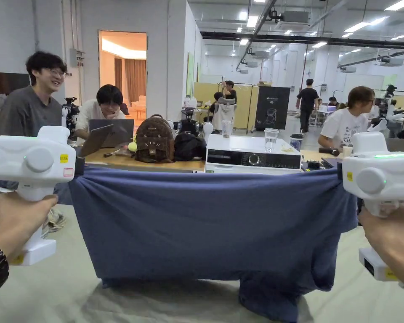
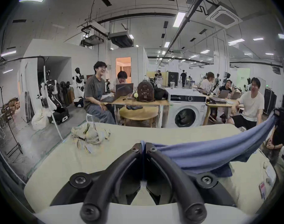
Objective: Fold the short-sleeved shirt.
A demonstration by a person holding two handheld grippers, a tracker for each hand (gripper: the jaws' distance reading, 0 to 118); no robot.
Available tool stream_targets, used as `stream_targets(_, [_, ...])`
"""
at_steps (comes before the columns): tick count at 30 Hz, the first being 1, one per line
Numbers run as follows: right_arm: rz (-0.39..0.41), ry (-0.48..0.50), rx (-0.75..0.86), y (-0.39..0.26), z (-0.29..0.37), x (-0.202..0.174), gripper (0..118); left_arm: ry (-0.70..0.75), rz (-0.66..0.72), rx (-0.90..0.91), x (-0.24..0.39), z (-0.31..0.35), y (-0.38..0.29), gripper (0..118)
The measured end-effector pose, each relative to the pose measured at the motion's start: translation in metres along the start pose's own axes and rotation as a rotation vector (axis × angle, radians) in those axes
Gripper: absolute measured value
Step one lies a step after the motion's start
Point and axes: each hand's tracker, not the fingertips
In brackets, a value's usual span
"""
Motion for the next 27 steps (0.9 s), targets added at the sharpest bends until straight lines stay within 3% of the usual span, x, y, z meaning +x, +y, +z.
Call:
stream_targets(13, [0.012, 0.018, -0.090, -0.115, 0.120, 0.025, 0, -0.053, 0.031, -0.013, -0.008, 0.121, -0.128, 0])
stream_targets(23, [0.070, 0.084, -0.361, -0.241, 0.179, 0.023, 0, -0.098, 0.038, -0.243, -0.019, 0.159, -0.256, 0])
stream_targets(27, [0.091, 0.135, -0.536, -0.281, 0.190, 0.025, 0, -0.110, -0.025, -0.379, -0.019, 0.166, -0.293, 0])
